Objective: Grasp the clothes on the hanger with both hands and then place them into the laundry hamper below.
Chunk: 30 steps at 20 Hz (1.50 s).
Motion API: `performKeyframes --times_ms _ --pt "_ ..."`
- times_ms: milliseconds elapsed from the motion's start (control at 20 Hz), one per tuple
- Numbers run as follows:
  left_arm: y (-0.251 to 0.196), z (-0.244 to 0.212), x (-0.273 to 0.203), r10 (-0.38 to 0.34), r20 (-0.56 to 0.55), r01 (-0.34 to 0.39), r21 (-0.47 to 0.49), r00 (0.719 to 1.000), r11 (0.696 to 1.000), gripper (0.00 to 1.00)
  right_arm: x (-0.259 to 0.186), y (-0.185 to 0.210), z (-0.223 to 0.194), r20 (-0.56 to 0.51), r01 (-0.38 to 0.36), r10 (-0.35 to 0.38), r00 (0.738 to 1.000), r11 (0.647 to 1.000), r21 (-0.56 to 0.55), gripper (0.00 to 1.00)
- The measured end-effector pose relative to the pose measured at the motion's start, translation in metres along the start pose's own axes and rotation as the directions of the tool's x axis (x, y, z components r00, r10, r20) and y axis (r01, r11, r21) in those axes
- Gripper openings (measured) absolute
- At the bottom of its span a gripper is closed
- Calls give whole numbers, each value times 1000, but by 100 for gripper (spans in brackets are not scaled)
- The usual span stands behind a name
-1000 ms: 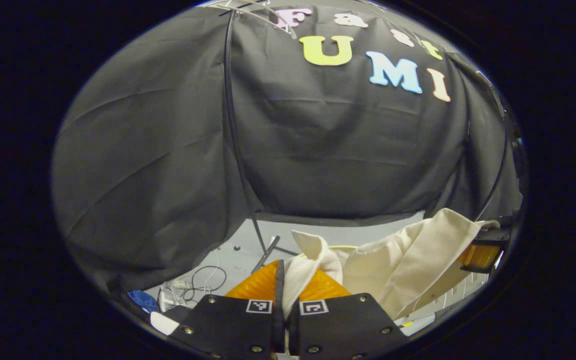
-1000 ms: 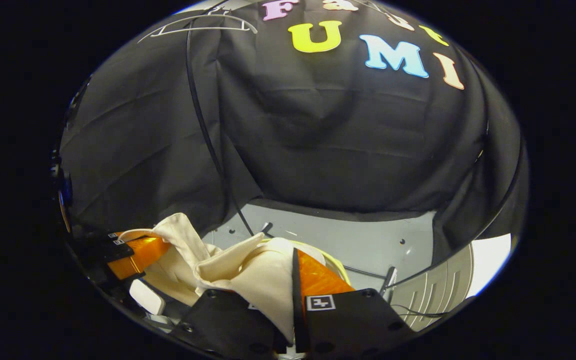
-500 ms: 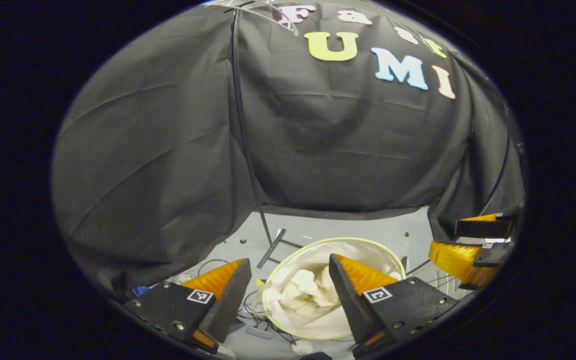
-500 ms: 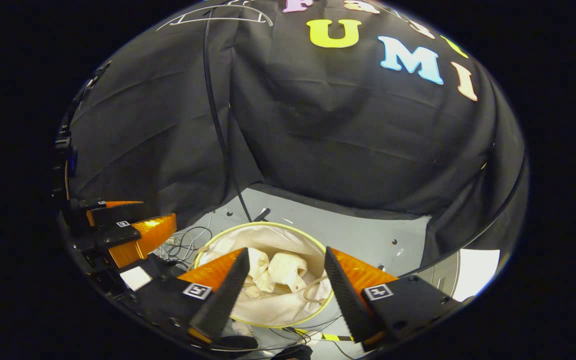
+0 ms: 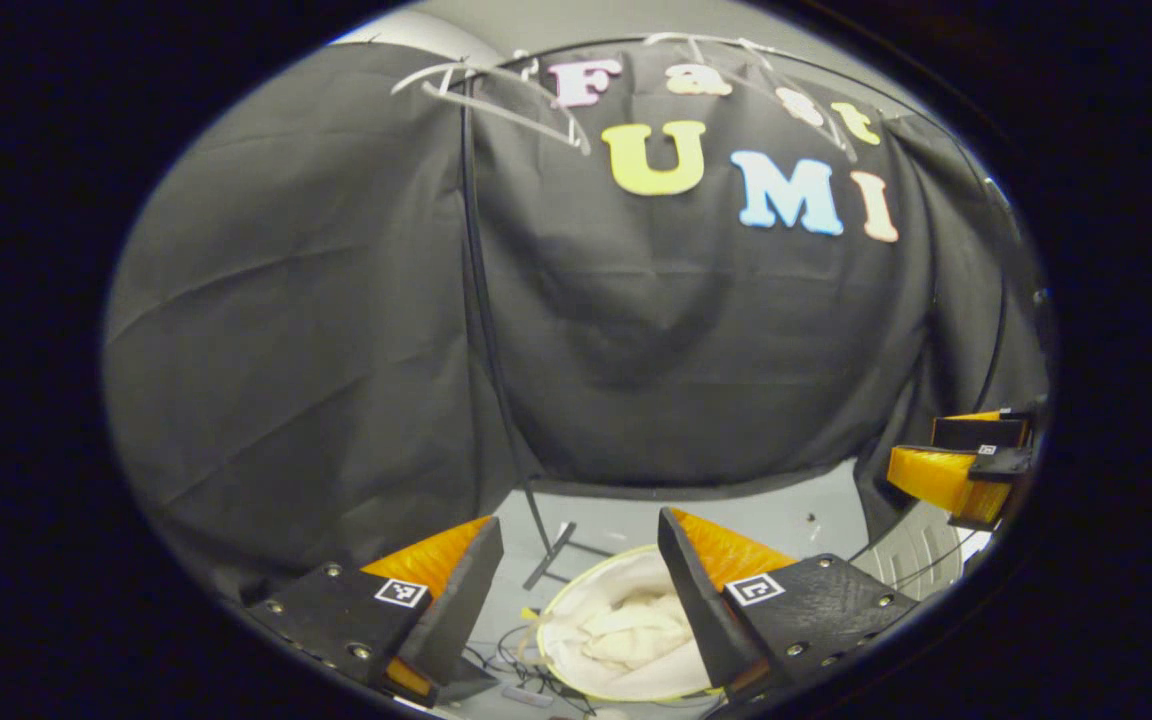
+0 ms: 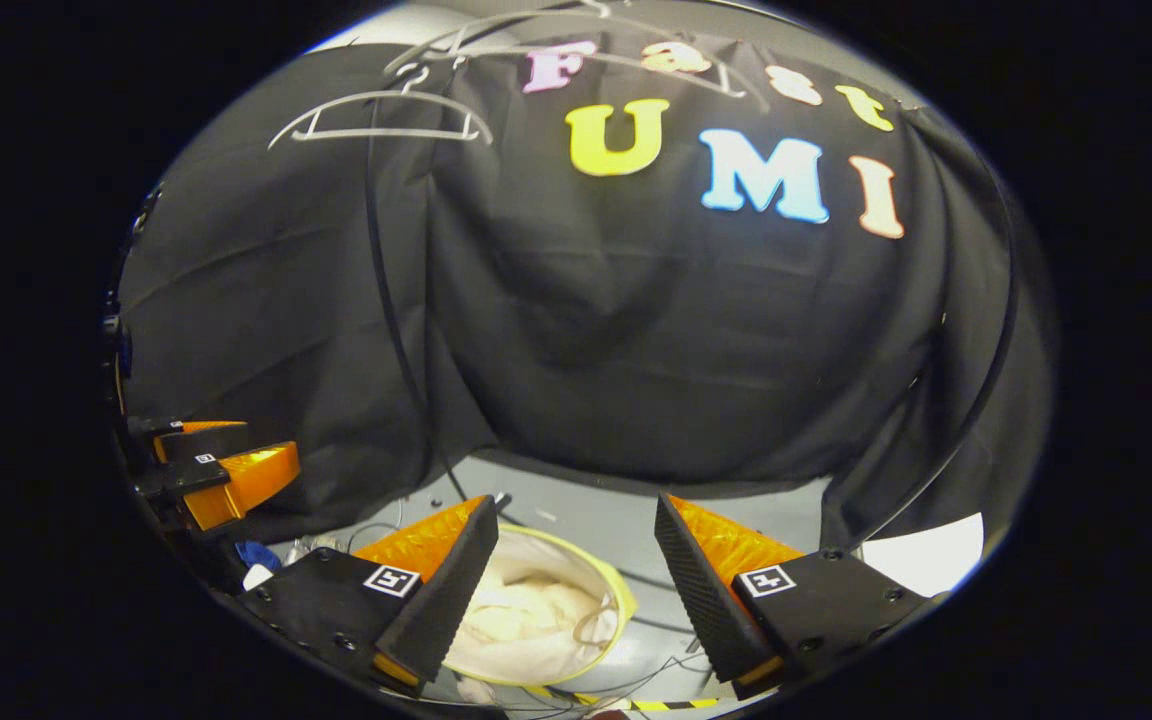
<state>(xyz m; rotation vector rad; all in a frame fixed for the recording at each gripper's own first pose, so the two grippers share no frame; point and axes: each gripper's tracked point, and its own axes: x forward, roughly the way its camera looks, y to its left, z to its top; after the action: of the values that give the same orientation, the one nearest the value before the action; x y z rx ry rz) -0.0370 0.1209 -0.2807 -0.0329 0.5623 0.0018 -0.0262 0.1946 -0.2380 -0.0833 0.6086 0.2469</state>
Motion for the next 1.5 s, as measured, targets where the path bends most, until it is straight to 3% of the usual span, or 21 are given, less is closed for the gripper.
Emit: performKeyframes --times_ms 200,350,700,850,1150,1200,1300,1500 --pt "-20 82 -22 -35 155 33 18 987 999 93 -29 -35 63 158 45 -50 986 998 37 99" --pt "-38 148 -54 -62 272 59 19 960 998 93 -58 -56 102 257 71 -83 963 996 58 97" --pt "-63 222 -102 -93 439 88 32 894 996 92 -121 -98 169 455 131 -151 878 989 76 97" --pt "-68 238 -117 -99 490 86 48 866 995 92 -136 -116 174 506 179 -193 841 981 77 96" --pt "-84 258 -128 -121 522 107 57 844 993 92 -153 -127 166 502 193 -232 833 973 129 96" --pt "-83 262 -131 -125 528 109 62 840 992 92 -157 -129 164 504 196 -238 830 971 135 100" --pt "-84 266 -137 -134 543 110 75 829 991 92 -166 -134 163 517 209 -247 820 969 130 96" --pt "-90 270 -137 -142 538 119 76 831 990 91 -170 -142 164 520 222 -262 813 965 139 96"
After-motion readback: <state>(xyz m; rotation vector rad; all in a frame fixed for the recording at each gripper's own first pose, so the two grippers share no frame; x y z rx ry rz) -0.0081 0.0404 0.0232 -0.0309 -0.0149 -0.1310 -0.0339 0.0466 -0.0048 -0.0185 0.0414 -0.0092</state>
